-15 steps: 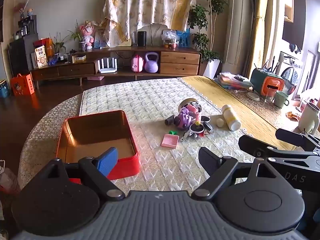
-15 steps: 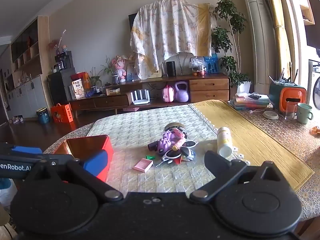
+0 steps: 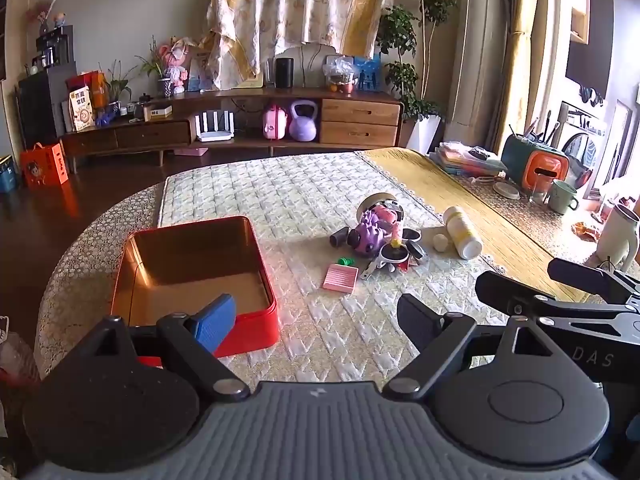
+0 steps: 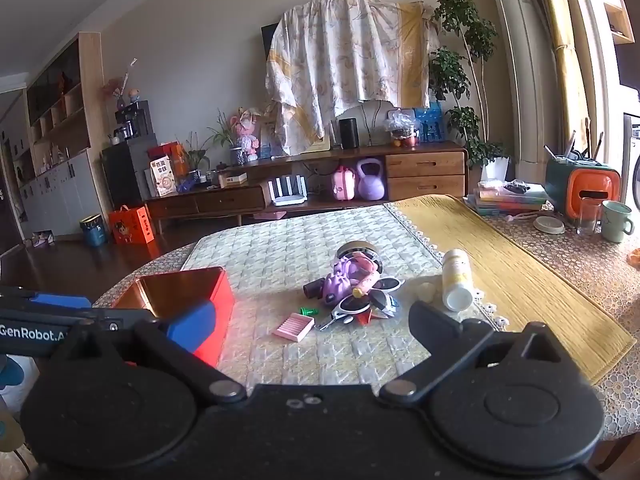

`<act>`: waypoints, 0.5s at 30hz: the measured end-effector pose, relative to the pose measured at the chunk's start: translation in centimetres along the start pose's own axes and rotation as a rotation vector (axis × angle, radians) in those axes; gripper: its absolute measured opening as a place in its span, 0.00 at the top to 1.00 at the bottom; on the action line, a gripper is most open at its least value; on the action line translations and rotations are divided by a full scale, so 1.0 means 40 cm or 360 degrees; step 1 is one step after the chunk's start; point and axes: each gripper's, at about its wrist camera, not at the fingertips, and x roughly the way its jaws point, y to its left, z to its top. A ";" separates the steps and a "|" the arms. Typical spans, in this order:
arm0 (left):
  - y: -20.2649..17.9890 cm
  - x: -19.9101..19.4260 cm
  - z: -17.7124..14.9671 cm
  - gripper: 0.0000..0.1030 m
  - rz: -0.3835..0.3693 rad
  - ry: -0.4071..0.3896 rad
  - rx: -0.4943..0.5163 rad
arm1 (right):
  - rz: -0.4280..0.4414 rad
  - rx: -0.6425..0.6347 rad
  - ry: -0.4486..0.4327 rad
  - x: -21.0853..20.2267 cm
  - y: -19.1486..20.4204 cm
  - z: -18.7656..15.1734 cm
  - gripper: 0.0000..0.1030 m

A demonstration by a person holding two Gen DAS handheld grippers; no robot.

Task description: Organize rigid objects

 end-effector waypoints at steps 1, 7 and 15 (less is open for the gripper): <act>-0.002 -0.001 -0.003 0.14 0.0003 -0.0001 0.0001 | 0.0001 0.0008 0.0000 -0.001 -0.003 0.002 0.00; -0.003 0.011 -0.003 0.14 0.0009 0.0006 -0.0005 | 0.0005 0.0001 0.0012 -0.005 0.004 0.007 0.00; 0.009 0.007 0.002 0.14 0.0002 0.0015 -0.0011 | 0.0014 0.0008 0.0015 -0.004 0.004 0.008 0.00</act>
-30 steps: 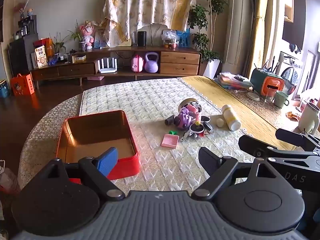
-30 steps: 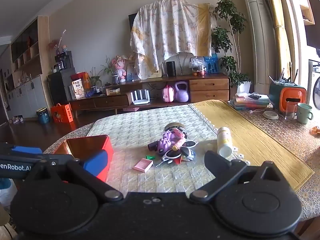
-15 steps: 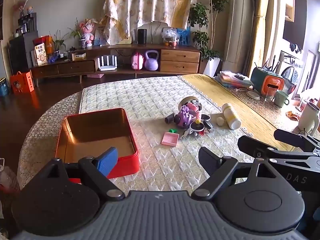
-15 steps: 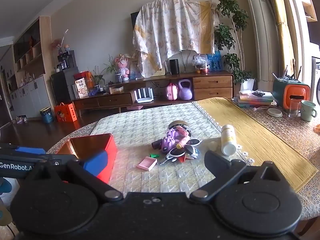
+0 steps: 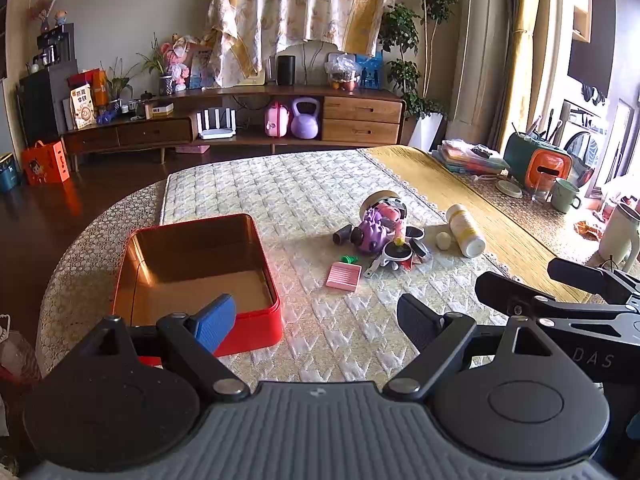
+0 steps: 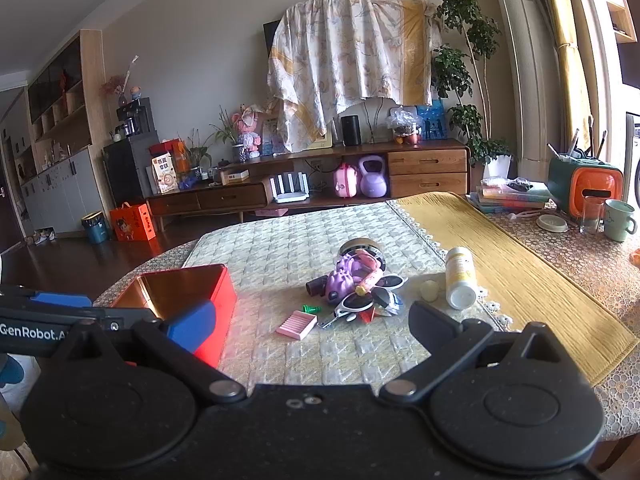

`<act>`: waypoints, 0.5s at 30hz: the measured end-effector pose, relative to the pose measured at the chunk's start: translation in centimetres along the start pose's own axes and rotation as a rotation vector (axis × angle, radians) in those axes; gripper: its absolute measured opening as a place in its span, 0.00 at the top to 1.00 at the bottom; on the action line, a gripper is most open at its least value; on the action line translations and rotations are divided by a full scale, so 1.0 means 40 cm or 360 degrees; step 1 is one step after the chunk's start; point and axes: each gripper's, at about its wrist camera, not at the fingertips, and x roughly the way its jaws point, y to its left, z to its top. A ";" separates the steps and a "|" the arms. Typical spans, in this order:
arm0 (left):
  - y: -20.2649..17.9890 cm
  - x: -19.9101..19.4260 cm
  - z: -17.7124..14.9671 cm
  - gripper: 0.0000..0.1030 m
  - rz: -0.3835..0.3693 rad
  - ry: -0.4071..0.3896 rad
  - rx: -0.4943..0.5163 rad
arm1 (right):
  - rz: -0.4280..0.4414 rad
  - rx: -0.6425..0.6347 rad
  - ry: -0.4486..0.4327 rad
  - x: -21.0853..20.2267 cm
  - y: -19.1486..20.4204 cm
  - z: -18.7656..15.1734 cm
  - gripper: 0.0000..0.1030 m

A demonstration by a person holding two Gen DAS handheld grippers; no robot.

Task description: Organize rigid objects

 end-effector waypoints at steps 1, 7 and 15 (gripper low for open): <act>0.001 0.001 0.000 0.14 -0.0001 0.0001 -0.0001 | -0.0001 0.0000 0.0000 0.000 0.000 0.000 0.00; 0.001 0.007 -0.004 0.14 -0.0007 0.0009 -0.0006 | 0.0003 0.0004 0.0009 0.005 0.001 -0.003 0.00; 0.004 0.029 -0.001 0.14 -0.0035 0.0052 -0.0020 | 0.0012 0.0012 0.0037 0.019 -0.012 -0.007 0.00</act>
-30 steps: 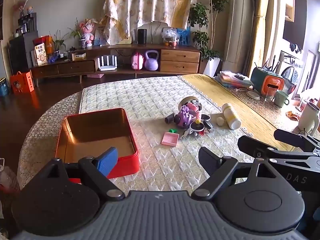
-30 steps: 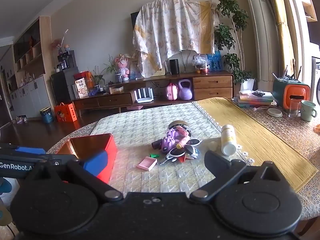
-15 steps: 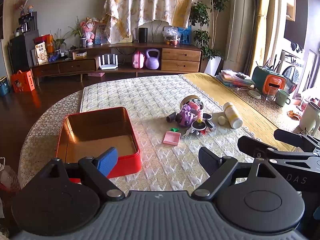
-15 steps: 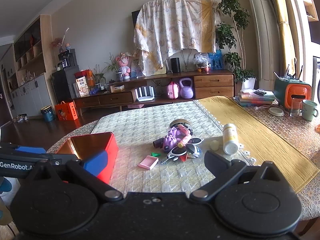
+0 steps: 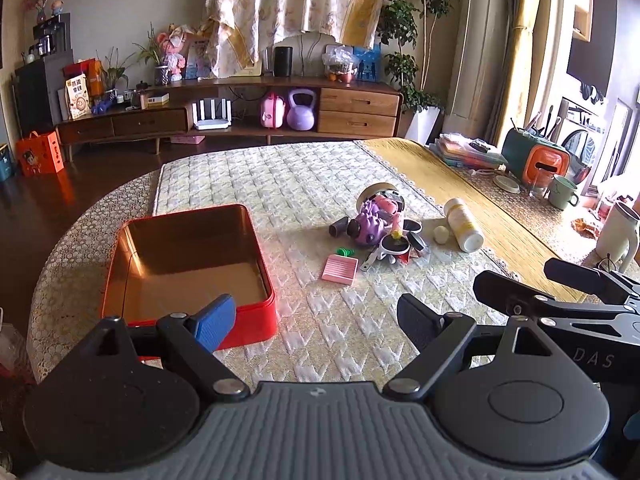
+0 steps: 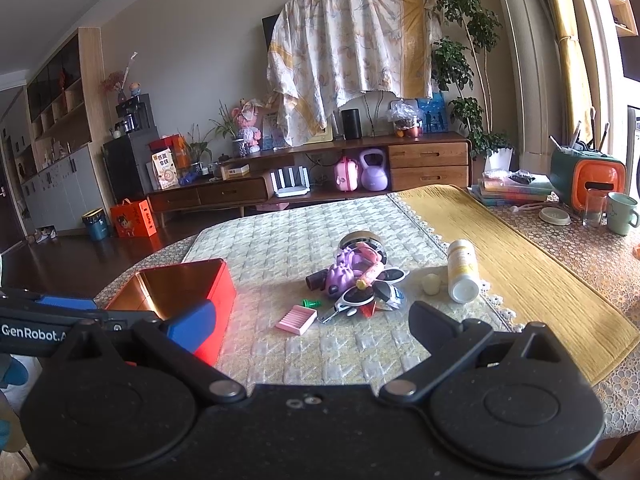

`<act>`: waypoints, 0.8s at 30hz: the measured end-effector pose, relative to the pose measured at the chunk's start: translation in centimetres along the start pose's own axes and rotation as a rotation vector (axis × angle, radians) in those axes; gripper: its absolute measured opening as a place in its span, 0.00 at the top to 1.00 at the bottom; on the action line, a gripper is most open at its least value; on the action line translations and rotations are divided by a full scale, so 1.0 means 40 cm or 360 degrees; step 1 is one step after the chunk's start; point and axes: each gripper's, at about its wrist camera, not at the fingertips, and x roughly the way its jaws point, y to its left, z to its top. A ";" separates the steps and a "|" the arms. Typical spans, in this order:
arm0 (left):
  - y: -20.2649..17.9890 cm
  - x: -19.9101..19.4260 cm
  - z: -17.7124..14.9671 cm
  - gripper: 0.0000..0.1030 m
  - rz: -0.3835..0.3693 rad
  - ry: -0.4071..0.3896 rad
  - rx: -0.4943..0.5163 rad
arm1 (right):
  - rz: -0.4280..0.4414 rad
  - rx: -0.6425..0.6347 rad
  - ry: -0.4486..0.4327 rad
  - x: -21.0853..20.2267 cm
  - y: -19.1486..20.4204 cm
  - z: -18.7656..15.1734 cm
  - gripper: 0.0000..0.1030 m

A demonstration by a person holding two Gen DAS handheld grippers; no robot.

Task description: Organize rigid objects

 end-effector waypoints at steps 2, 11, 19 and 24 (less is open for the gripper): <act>-0.002 0.009 0.000 0.14 -0.0002 0.0017 0.0002 | 0.0000 0.0004 0.0007 0.002 -0.004 -0.001 0.00; -0.012 0.046 0.015 0.14 -0.0008 0.0048 0.0021 | 0.0008 0.0006 0.0034 0.025 -0.024 0.011 0.00; -0.029 0.111 0.044 0.14 -0.0040 0.0094 0.0050 | -0.0049 0.0039 0.0049 0.065 -0.088 0.028 0.02; -0.049 0.171 0.063 0.14 -0.0051 0.0127 0.0080 | -0.0107 0.0012 0.0072 0.102 -0.138 0.041 0.02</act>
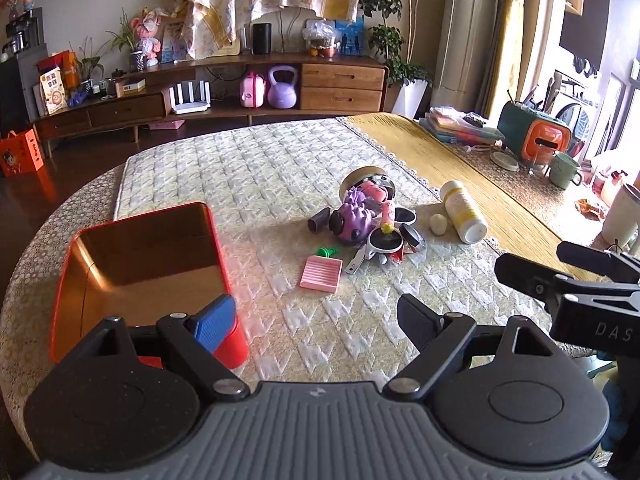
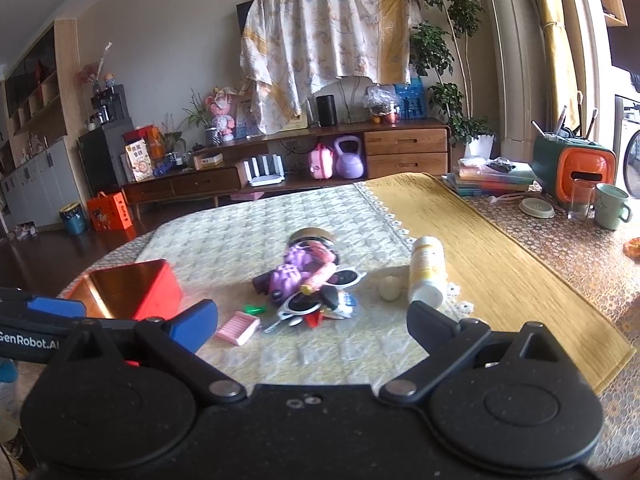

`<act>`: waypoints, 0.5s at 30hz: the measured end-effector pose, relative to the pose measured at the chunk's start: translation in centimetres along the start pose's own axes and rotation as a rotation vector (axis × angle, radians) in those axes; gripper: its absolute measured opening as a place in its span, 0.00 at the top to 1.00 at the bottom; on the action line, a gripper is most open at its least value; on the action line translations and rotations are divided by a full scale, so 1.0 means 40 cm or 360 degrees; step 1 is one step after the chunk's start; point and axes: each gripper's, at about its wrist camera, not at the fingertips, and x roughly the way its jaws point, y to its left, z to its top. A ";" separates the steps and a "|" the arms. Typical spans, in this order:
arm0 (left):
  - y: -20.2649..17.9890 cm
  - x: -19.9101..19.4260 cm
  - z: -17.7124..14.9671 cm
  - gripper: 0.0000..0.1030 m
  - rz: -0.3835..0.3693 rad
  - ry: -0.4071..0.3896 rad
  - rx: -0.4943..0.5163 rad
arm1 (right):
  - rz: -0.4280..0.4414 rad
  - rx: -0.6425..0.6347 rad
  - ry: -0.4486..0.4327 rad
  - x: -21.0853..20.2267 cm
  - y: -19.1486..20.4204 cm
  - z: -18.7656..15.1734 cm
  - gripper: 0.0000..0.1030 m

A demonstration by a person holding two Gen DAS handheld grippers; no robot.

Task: Organize rigid objects
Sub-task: 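Grasp the pink ridged pad with the left tool while the right tool grips the white bottle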

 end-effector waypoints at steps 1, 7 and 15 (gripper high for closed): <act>-0.005 0.020 0.006 0.14 -0.0007 0.0024 0.0010 | -0.0013 -0.0013 0.0006 0.012 -0.010 0.002 0.02; -0.039 0.139 0.026 0.14 -0.0043 0.0124 0.0065 | -0.0097 -0.0013 0.0098 0.097 -0.085 0.005 0.03; -0.040 0.283 0.055 0.14 -0.0022 0.0253 0.0052 | -0.0126 0.0021 0.0187 0.209 -0.162 0.036 0.04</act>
